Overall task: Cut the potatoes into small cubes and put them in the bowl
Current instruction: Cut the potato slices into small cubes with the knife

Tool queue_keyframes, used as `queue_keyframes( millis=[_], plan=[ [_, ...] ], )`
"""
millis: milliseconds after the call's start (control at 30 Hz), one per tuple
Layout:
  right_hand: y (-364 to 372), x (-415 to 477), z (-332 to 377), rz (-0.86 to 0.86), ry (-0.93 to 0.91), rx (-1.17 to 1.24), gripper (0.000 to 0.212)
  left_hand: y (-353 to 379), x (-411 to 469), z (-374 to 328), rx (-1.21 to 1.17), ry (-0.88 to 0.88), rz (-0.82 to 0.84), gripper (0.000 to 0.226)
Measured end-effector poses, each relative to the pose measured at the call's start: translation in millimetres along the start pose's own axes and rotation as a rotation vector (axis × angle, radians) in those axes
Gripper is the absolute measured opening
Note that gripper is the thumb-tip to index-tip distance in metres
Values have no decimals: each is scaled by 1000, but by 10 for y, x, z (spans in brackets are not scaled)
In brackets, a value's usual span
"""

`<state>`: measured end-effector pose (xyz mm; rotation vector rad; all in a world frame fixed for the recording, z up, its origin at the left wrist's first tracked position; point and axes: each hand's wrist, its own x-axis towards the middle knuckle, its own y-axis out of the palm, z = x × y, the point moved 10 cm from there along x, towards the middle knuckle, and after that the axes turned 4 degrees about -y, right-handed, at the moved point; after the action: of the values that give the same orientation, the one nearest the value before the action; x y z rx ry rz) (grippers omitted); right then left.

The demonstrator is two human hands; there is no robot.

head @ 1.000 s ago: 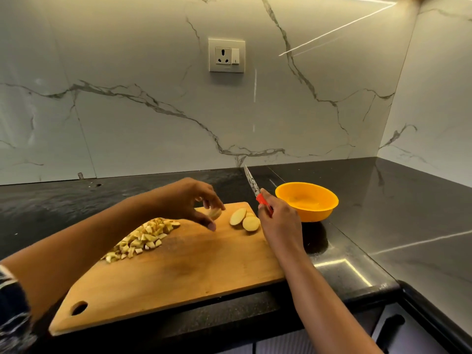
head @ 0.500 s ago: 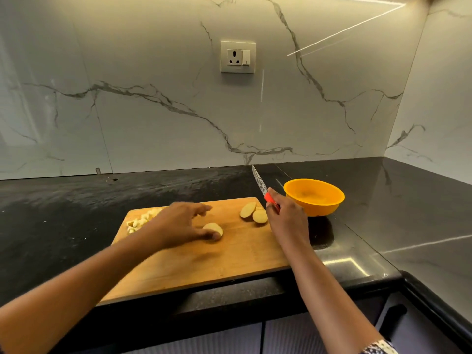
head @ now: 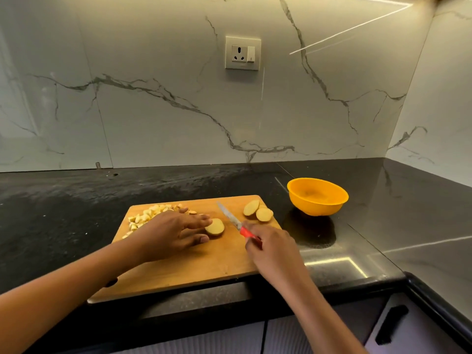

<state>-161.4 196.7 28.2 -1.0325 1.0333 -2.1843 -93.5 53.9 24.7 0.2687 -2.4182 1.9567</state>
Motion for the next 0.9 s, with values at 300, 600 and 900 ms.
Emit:
queue_keyframes(
  millis=[300, 600, 900],
  plan=[
    [91, -29, 127, 53, -36, -45, 46, 196, -81, 155, 96, 110, 109, 75],
    [115, -23, 291, 85, -109, -142, 47, 186, -70, 105, 69, 180, 84, 69],
    [273, 167, 419, 189, -195, -296, 49, 202, -64, 105, 21, 202, 102, 61]
  ],
)
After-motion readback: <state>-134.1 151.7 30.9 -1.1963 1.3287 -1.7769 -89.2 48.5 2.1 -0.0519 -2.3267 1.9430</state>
